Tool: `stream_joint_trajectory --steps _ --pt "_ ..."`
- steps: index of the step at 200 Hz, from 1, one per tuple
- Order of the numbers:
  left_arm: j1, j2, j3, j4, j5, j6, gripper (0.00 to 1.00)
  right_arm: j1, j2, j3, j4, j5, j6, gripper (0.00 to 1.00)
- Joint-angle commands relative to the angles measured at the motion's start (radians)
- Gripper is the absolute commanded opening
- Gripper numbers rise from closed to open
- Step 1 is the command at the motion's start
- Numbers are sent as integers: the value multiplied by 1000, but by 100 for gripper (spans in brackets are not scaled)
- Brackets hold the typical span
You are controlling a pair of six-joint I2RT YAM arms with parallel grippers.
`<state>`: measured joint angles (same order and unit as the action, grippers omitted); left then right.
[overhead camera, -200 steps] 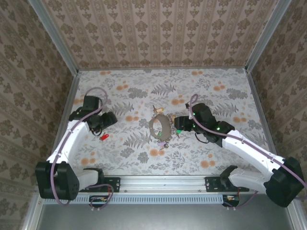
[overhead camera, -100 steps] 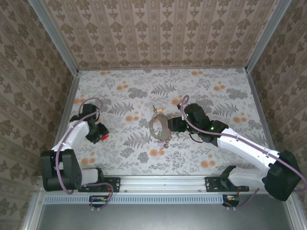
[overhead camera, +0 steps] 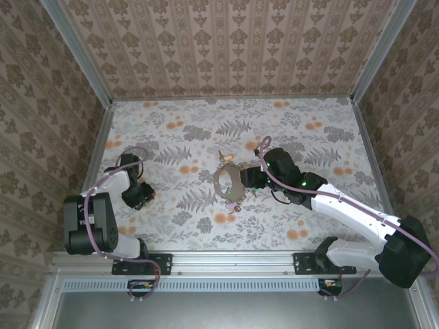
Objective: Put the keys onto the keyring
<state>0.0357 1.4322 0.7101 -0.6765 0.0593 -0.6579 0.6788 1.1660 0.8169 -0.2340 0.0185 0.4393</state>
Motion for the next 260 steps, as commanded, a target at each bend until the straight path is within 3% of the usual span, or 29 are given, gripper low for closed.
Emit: stream_joint_trajectory --steps 1,27,48,107,140,166,189,214,236,260 --pt "9 23 10 21 24 26 21 4 -23 8 11 21 -19 63" --pt "7 21 9 19 40 36 6 5 -28 1 14 24 -15 63" --pt "-3 -15 5 8 64 47 0 5 -28 0 13 24 -13 63" --pt "-160 -161 72 -76 48 158 0 6 -55 -26 85 50 -71 63" --pt "-316 -182 152 -85 92 212 0 7 -108 -134 270 -3 -198 63" --pt "-368 -178 220 -171 46 203 0 8 -138 -211 397 -61 -266 62" --pt "-319 -191 209 -260 -50 168 14 11 -127 -179 328 -88 -263 66" --pt "-133 -209 113 -214 66 165 37 13 -95 -152 281 -110 -239 70" --pt "6 -205 69 -189 78 173 39 15 -80 -137 257 -113 -217 71" --pt "52 -147 92 -152 94 214 41 16 -83 -144 260 -104 -205 71"
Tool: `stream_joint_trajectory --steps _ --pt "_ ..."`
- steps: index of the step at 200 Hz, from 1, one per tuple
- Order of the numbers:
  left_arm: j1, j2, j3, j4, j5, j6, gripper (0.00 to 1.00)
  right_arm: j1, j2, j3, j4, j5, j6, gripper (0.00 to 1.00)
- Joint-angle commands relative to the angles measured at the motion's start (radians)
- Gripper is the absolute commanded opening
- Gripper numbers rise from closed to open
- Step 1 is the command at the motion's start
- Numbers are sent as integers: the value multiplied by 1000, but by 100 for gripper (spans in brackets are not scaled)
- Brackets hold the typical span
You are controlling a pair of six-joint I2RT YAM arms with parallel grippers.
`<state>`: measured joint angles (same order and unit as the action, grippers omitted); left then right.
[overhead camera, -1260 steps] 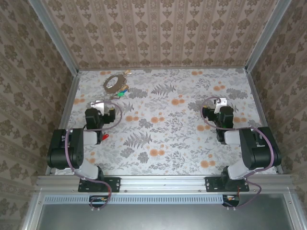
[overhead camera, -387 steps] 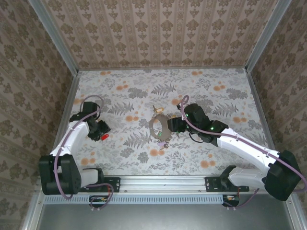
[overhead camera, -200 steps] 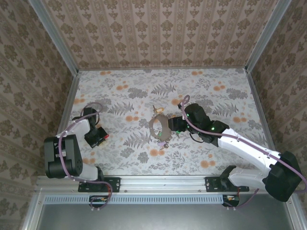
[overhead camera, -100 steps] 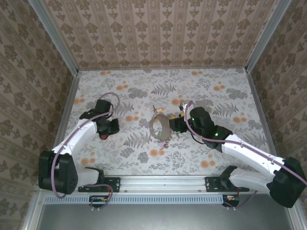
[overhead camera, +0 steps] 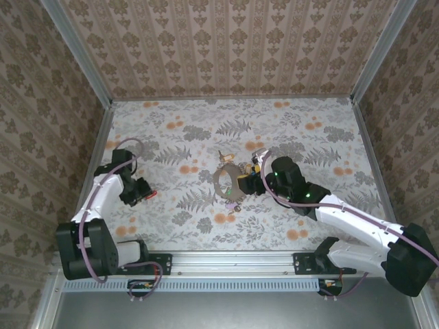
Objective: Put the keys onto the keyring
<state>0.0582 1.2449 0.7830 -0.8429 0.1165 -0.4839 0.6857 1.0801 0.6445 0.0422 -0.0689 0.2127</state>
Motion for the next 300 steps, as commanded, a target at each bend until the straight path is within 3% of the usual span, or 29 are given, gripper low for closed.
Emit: stream_joint_trajectory --steps 1,38,66,135,187,260,300 --pt "31 46 22 14 37 42 41 9 3 28 -15 -16 22 72" --pt "91 175 50 24 81 59 41 9 -21 23 -19 9 38 72" --pt "127 200 51 35 87 60 35 11 -53 -11 9 25 52 72" --pt "65 328 95 47 104 74 33 10 -70 -23 35 39 57 71" --pt "57 362 122 27 57 87 20 11 -90 -39 45 50 66 70" --pt "31 346 160 -3 -16 96 24 9 -102 -48 48 50 62 69" --pt "32 370 161 -5 -19 103 12 11 -98 -45 44 50 64 68"
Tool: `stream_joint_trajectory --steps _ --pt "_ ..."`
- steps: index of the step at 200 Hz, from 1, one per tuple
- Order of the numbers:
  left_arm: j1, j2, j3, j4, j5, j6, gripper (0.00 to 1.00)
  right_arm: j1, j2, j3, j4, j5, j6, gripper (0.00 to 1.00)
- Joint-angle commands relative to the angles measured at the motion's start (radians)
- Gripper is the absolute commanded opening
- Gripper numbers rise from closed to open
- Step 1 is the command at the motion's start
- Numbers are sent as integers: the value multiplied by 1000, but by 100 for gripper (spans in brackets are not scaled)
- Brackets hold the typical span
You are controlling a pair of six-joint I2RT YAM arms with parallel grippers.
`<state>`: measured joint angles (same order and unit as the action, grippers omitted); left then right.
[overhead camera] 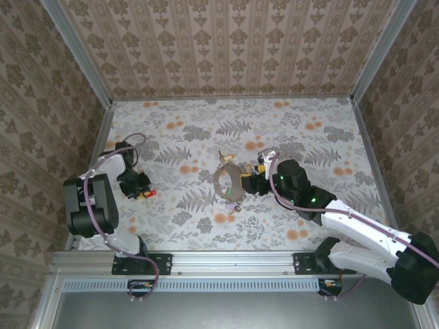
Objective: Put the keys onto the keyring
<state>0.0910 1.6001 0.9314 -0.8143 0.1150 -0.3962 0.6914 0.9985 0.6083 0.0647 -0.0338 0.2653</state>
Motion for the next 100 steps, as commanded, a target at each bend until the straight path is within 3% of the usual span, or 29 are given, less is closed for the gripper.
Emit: stream_joint_trajectory --steps 1,61,100 --pt "-2 15 12 -33 -16 15 12 5 -17 -8 21 15 11 68" --pt "-5 23 -5 -29 0 11 20 5 -17 -10 23 16 17 68" --pt "-5 34 -6 -31 5 11 15 5 -15 -10 26 18 17 68"
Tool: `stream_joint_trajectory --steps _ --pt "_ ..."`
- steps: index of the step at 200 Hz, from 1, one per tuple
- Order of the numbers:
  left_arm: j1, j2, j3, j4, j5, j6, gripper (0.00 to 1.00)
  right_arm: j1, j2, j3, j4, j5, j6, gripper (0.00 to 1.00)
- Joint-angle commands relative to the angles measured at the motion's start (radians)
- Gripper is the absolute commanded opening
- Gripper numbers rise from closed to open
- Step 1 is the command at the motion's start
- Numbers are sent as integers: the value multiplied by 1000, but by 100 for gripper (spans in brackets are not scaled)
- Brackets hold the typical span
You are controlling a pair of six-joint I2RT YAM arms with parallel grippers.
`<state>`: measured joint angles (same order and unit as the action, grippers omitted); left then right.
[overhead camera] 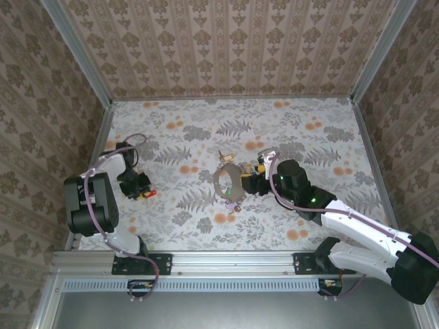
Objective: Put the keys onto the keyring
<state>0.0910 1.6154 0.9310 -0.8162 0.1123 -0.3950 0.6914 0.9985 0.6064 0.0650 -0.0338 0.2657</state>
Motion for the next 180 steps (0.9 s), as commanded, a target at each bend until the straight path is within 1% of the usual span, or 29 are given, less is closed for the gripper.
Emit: stream_joint_trajectory --steps 1,37,54,64,84,105,121,139,162,180 --pt "-6 19 -5 -28 7 10 15 5 -15 -9 26 17 16 68" --pt "-14 18 -17 -33 13 6 11 5 -19 -10 26 19 17 68" --pt "-19 7 -19 -42 23 7 3 5 -23 -9 28 22 14 67" --pt "-25 -7 -10 -56 38 10 0 5 -24 -11 31 21 7 67" --pt "-50 -68 25 -100 60 19 0 4 -28 -27 64 25 -10 65" --pt "-109 -163 89 -155 68 32 0 5 -31 -54 137 33 -58 61" --pt "-189 -243 148 -163 80 62 0 5 -51 -68 177 48 -101 62" --pt "-289 -318 199 -129 72 76 0 5 -78 -68 172 58 -138 66" --pt "-351 -365 231 -36 214 19 0 5 -99 -80 156 45 -169 69" --pt "-396 -371 253 13 300 -53 0 17 -133 -129 204 17 -232 69"
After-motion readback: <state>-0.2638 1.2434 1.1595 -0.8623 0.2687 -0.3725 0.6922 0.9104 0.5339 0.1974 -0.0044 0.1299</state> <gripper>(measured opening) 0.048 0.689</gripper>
